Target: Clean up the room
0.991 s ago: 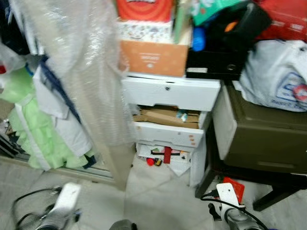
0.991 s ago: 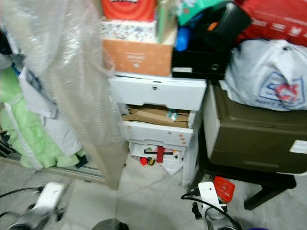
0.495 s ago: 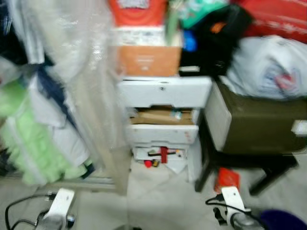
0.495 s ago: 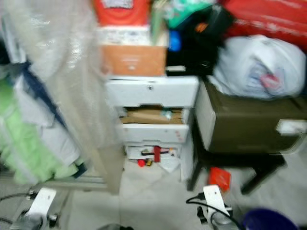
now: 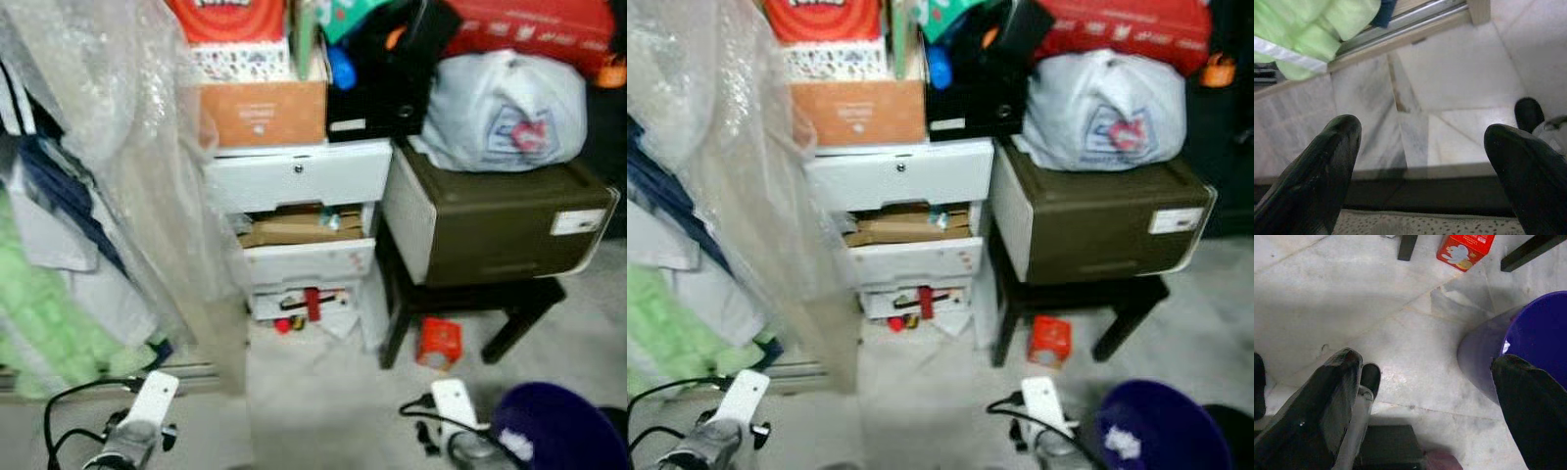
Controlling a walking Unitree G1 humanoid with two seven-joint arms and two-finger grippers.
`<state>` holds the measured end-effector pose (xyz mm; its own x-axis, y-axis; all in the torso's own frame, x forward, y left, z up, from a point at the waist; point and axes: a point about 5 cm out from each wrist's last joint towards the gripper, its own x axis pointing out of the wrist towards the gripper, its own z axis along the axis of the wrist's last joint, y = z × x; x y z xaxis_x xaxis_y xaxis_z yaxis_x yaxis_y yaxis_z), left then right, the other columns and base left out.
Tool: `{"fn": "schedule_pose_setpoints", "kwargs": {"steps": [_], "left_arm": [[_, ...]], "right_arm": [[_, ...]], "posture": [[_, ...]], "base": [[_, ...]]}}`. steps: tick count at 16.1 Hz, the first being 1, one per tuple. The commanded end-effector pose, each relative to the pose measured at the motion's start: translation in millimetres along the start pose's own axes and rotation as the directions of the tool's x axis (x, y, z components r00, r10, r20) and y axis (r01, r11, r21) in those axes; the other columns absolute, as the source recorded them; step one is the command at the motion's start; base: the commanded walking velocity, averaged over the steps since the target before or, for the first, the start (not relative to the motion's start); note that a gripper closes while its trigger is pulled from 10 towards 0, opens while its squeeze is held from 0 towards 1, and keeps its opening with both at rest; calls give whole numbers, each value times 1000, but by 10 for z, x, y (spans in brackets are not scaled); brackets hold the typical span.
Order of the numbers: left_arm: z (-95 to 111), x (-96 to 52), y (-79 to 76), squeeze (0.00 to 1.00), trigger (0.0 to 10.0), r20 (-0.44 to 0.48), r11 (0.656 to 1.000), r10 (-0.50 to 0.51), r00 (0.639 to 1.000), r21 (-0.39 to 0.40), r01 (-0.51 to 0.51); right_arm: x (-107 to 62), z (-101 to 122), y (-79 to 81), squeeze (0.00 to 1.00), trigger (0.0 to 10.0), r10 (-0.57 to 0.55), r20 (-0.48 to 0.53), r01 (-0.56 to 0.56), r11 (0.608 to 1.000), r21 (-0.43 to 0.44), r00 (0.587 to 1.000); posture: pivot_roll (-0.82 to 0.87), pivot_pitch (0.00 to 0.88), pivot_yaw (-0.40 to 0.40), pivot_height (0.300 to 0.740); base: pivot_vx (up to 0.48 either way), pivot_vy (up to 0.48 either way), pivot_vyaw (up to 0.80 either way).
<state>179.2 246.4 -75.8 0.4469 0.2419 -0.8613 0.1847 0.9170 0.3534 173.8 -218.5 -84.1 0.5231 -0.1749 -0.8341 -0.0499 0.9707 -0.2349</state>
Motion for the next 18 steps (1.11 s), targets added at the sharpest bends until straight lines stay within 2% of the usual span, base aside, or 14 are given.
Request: {"fn": "schedule_pose_setpoints", "kwargs": {"steps": [1, 5, 7, 10, 12, 16, 18], "left_arm": [[106, 2, 20, 0, 10000, 31, 1000, 11, 999, 1, -11], [7, -2, 107, 0, 10000, 18, 1000, 25, 1000, -19, -25], [-165, -22, 283, 0, 10000, -1, 999, 32, 999, -22, -32], [-278, -44, 403, 0, 10000, -15, 999, 42, 999, -20, -43], [-347, -63, 511, 0, 10000, -29, 995, 102, 994, 1, -102], [-327, -47, 406, 0, 10000, -44, 997, 79, 996, -5, -80], [-246, -27, 291, 0, 10000, -42, 998, 66, 997, -11, -66]], "right_arm": [[0, -3, -15, 0, 10000, -2, -1, 2, 1000, 0, 1000], [1, 9, 46, 0, 10000, 7, 1, -7, 1000, -7, 1000], [2, 22, 35, 0, 10000, 8, 5, -8, 1000, -17, 1000], [10, 73, 10, 0, 10000, 5, 14, -5, 1000, -21, 1000], [19, 153, -41, 0, 10000, 3, 27, -2, 999, -38, 1000], [25, 221, -139, 0, 10000, 0, 36, 3, 998, -69, 999], [26, 232, -138, 0, 10000, 9, 39, -6, 996, -86, 999]], "posture": [[-6, 0, 69, 740], [2, 0, 70, 740], [-1, 0, 73, 740], [-2, 0, 74, 740], [-3, 0, 74, 740], [-1, 0, 68, 740], [0, 0, 67, 740]], "base": [[349, 0, 0], [396, 0, 0], [480, 0, 0], [480, 0, 0], [0, 0, 0], [0, 0, 0], [0, 0, 0]]}}
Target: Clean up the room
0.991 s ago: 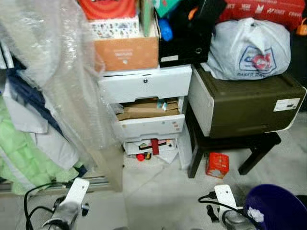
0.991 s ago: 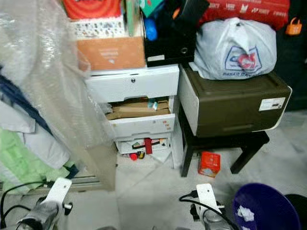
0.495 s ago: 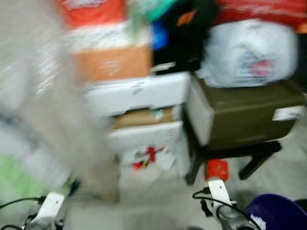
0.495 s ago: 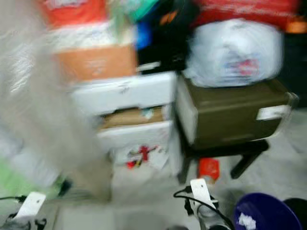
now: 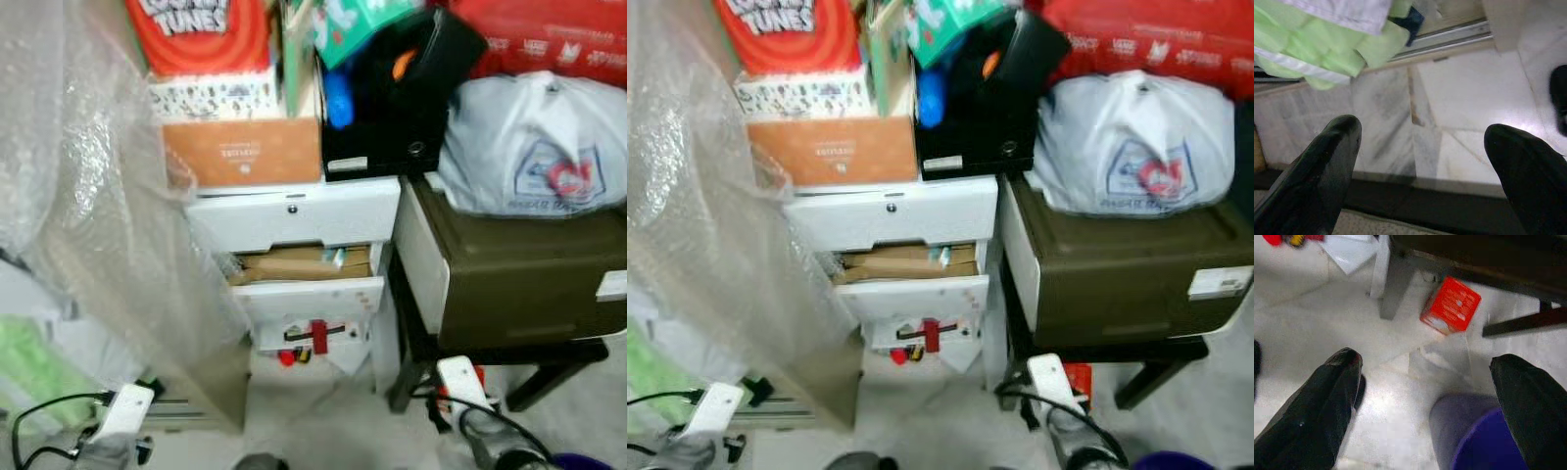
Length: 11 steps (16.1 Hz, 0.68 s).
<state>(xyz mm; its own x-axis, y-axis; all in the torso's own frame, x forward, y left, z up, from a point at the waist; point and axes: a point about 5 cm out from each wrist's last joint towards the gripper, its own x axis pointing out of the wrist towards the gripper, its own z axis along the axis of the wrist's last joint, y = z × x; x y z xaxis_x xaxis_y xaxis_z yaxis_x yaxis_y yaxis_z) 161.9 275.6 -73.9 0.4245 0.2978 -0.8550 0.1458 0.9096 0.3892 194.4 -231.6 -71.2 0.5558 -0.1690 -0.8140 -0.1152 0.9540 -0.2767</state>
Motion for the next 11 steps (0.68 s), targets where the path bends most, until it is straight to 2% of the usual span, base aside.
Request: {"fn": "schedule_pose_setpoints", "kwargs": {"steps": [1, 3, 6, 7, 9, 11], "left_arm": [[68, 4, -20, 0, 10000, 5, 1000, 12, 1000, 9, -13], [120, 6, -52, 0, 10000, 16, 1000, 13, 1000, 12, -13], [153, 7, -73, 0, 10000, 19, 1000, 5, 1000, -17, -5], [123, 6, -18, 0, 10000, 14, 1000, 12, 1000, -18, -11], [58, 2, 70, 0, 10000, 8, 999, 20, 1000, -27, -20], [-8, -8, 194, 0, 10000, 12, 996, 31, 999, -82, -30]], "right_arm": [[1, 4, 38, 0, 10000, 14, -1, -14, 1000, -7, 1000], [0, -3, 42, 0, 10000, 15, -1, -15, 1000, -6, 1000], [-15, -98, 61, 0, 10000, 19, -9, -19, 1000, -3, 1000], [-23, -146, 68, 0, 10000, 15, -18, -15, 1000, 18, 1000], [-25, -163, 73, 0, 10000, 10, -21, -10, 999, 44, 1000], [-26, -165, 79, 0, 10000, 10, -20, -8, 998, 63, 1000]], "posture": [[1, 0, 65, 740], [1, 0, 65, 740], [-1, 0, 65, 740], [-5, 0, 65, 740], [-5, 0, 65, 740], [-3, 0, 59, 740]], "base": [[0, 0, 0], [0, 0, 253], [0, 0, 713], [0, 0, 619], [0, 0, 0], [0, 0, 0]]}}
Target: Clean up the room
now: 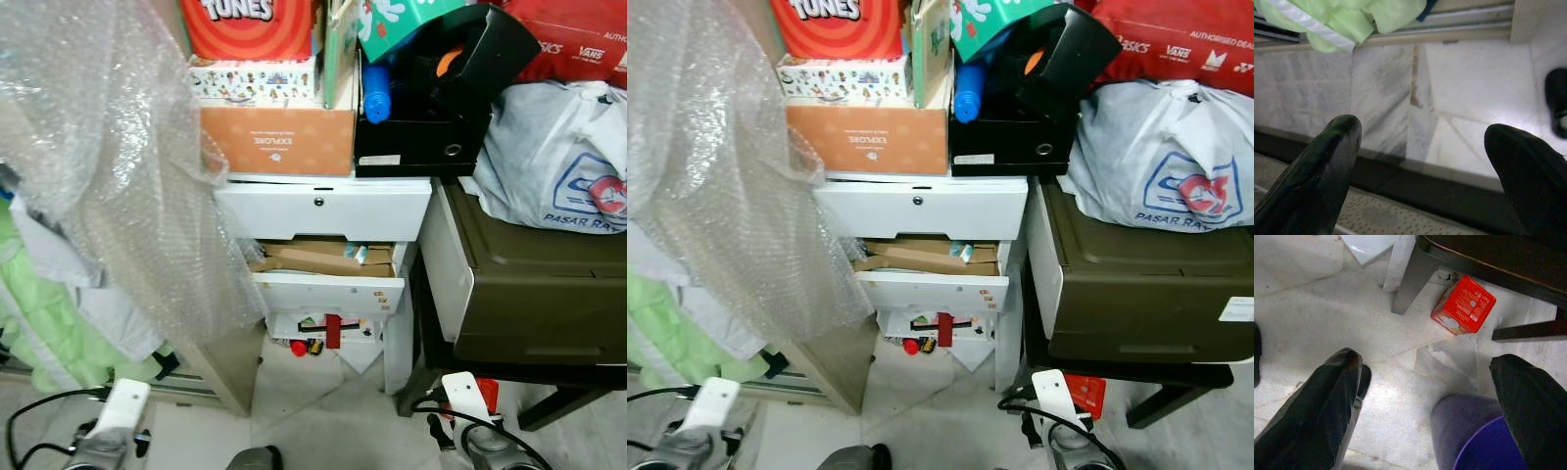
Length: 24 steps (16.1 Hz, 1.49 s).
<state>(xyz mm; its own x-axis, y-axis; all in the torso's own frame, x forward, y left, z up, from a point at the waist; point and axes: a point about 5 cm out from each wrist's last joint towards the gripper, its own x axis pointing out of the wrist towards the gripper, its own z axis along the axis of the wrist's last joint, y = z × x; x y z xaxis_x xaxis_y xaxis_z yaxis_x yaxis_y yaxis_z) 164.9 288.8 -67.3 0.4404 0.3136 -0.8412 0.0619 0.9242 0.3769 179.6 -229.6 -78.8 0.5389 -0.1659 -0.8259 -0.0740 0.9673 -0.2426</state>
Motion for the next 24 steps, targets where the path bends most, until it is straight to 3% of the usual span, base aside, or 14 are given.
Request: {"fn": "schedule_pose_setpoints", "kwargs": {"steps": [1, 2, 5, 9, 11, 16, 20, 23, 24], "left_arm": [[-29, -8, 100, 0, 10000, 7, 999, 7, 1000, -46, -7], [-35, -12, 143, 0, 10000, 17, 994, 4, 1000, -108, -2], [-64, -11, 106, 0, 10000, 2, 993, -4, 1000, -116, 4], [-66, -4, -139, 0, 10000, 0, 994, -41, 999, -102, 41], [45, -2, -353, 0, 10000, 19, 994, -64, 998, -85, 65], [251, -17, -615, 0, 10000, 53, 994, -86, 995, -61, 89], [234, 0, -440, 0, 10000, 49, 996, -61, 997, -56, 63], [91, 7, -148, 0, 10000, 27, 998, -30, 999, -53, 32], [58, 5, -115, 0, 10000, 22, 998, -25, 999, -50, 26]], "right_arm": [[-2, -16, 25, 0, 10000, 2, -3, -2, 999, 42, 1000], [-2, -21, 27, 0, 10000, 8, -5, -7, 998, 66, 1000], [1, -8, 30, 0, 10000, 16, -9, -16, 999, 44, 1000], [-2, -35, 51, 0, 10000, 20, -19, -20, 1000, 10, 1000], [-9, -68, -8, 0, 10000, 13, -24, -13, 1000, -3, 1000], [-13, -70, -70, 0, 10000, 9, -22, -10, 1000, -25, 1000], [5, 26, -3, 0, 10000, 17, -7, -17, 999, -36, 1000], [14, 69, 109, 0, 10000, 28, -3, -28, 999, -42, 1000], [14, 69, 135, 0, 10000, 30, -4, -30, 999, -43, 1000]], "posture": [[1, 0, 54, 740], [6, 0, 49, 740], [11, 0, 43, 740], [6, 0, 40, 740], [1, 0, 41, 740], [2, 0, 42, 740], [5, 0, 41, 740], [7, 0, 42, 740], [7, 0, 42, 740]], "base": [[0, 0, 0], [0, 0, 0], [0, 0, 0], [0, 426, 0], [0, 480, 0], [0, 480, 0], [0, 480, 0], [0, 480, 0], [0, 480, 0]]}}
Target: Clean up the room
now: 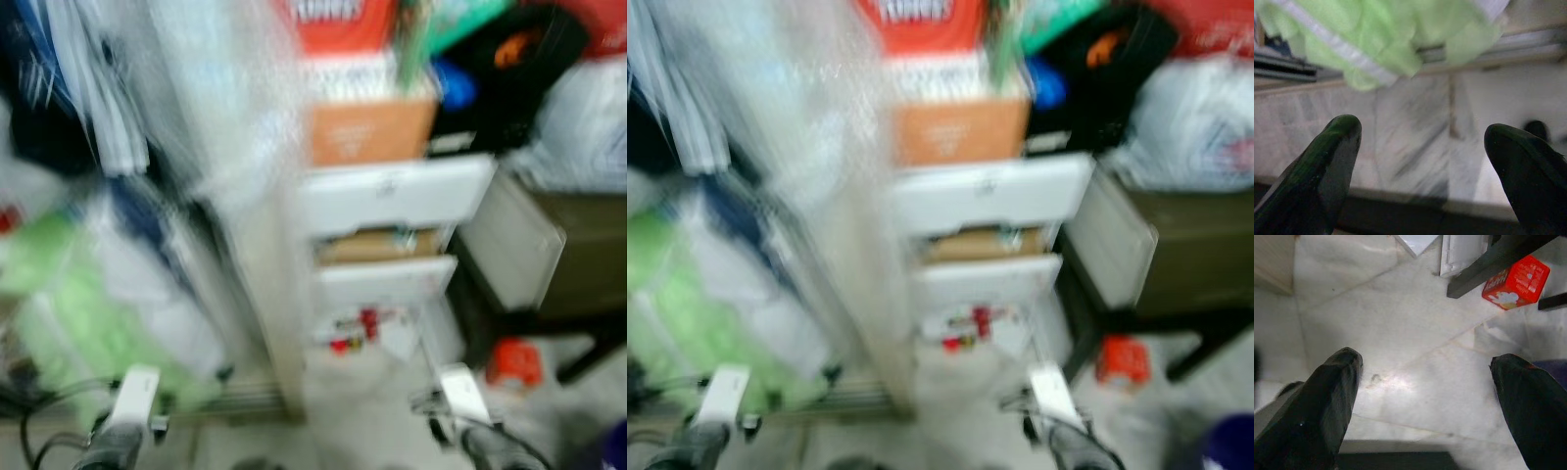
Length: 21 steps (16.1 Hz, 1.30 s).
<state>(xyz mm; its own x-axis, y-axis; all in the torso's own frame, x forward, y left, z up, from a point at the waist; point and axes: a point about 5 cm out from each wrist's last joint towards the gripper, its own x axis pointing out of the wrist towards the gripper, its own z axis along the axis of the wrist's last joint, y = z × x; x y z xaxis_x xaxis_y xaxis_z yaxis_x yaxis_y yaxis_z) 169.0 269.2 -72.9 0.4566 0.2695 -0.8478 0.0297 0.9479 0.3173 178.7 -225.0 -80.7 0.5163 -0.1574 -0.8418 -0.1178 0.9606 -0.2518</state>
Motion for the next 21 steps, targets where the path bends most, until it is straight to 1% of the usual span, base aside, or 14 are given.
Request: {"fn": "schedule_pose_setpoints", "kwargs": {"steps": [1, 2, 3, 5, 6, 7, 8, 11, 13, 14, 17, 18, 19, 21], "left_arm": [[-22, -6, 90, 0, 10000, -2, 1000, 18, 1000, 10, -18], [-48, -8, 76, 0, 10000, -3, 1000, 16, 1000, 18, -16], [-67, -7, 20, 0, 10000, -5, 1000, 8, 1000, 21, -8], [-72, -6, -57, 0, 10000, -5, 1000, 0, 1000, 25, 1], [-52, -3, -130, 0, 10000, -1, 1000, -8, 1000, 27, 8], [-36, -2, -161, 0, 10000, 1, 1000, -11, 1000, 28, 11], [-32, -2, -166, 0, 10000, 2, 1000, -11, 1000, 30, 11], [11, 1, -193, 0, 10000, 10, 1000, -13, 1000, 28, 13], [70, 4, -222, 0, 10000, 23, 999, -15, 1000, 42, 14], [101, 6, -229, 0, 10000, 29, 999, -16, 999, 42, 14], [122, 8, -209, 0, 10000, 30, 999, -13, 999, 44, 12], [115, 8, -120, 0, 10000, 30, 998, 10, 1000, 57, -12], [108, 7, -64, 0, 10000, 30, 998, 28, 999, 64, -30], [120, 3, 58, 0, 10000, 46, 995, 83, 996, 58, -85]], "right_arm": [[9, 82, 97, 0, 10000, 17, 22, -17, 1000, -3, 1000], [9, 80, 101, 0, 10000, 16, 22, -16, 1000, -4, 1000], [9, 78, 93, 0, 10000, 14, 22, -13, 1000, -7, 1000], [6, 61, 26, 0, 10000, 5, 21, -5, 1000, -6, 1000], [0, 42, -70, 0, 10000, -5, 22, 5, 1000, -11, 1000], [-4, 26, -125, 0, 10000, -10, 21, 10, 1000, -12, 1000], [-6, 22, -139, 0, 10000, -11, 21, 11, 1000, -13, 1000], [-6, 18, -139, 0, 10000, -9, 21, 10, 1000, -16, 1000], [-3, 13, -67, 0, 10000, -2, 16, 3, 1000, -18, 1000], [2, 34, 13, 0, 10000, 6, 17, -6, 1000, -21, 1000], [6, 58, 65, 0, 10000, 12, 22, -11, 999, -30, 1000], [9, 123, 77, 0, 10000, 2, 56, 1, 999, -47, 998], [11, 164, 76, 0, 10000, -7, 76, 10, 999, -41, 997], [14, 262, -37, 0, 10000, -48, 108, 45, 999, 28, 993]], "posture": [[6, 0, 43, 740], [5, 0, 44, 740], [5, 0, 43, 740], [5, 0, 44, 740], [6, 0, 43, 740], [6, 0, 43, 740], [6, 0, 43, 740], [9, 0, 40, 740], [8, 0, 40, 740], [8, 0, 39, 740], [8, 0, 38, 740], [9, 0, 38, 740], [9, 0, 38, 740], [9, 0, 38, 740]], "base": [[0, 480, 0], [0, 480, 0], [0, 480, 0], [0, 480, 0], [0, 480, 0], [0, 480, 0], [0, 480, 0], [0, 480, 0], [0, 0, 0], [0, 0, 0], [0, 0, 0], [0, 0, 800], [0, 0, 800], [0, 0, 800]]}}
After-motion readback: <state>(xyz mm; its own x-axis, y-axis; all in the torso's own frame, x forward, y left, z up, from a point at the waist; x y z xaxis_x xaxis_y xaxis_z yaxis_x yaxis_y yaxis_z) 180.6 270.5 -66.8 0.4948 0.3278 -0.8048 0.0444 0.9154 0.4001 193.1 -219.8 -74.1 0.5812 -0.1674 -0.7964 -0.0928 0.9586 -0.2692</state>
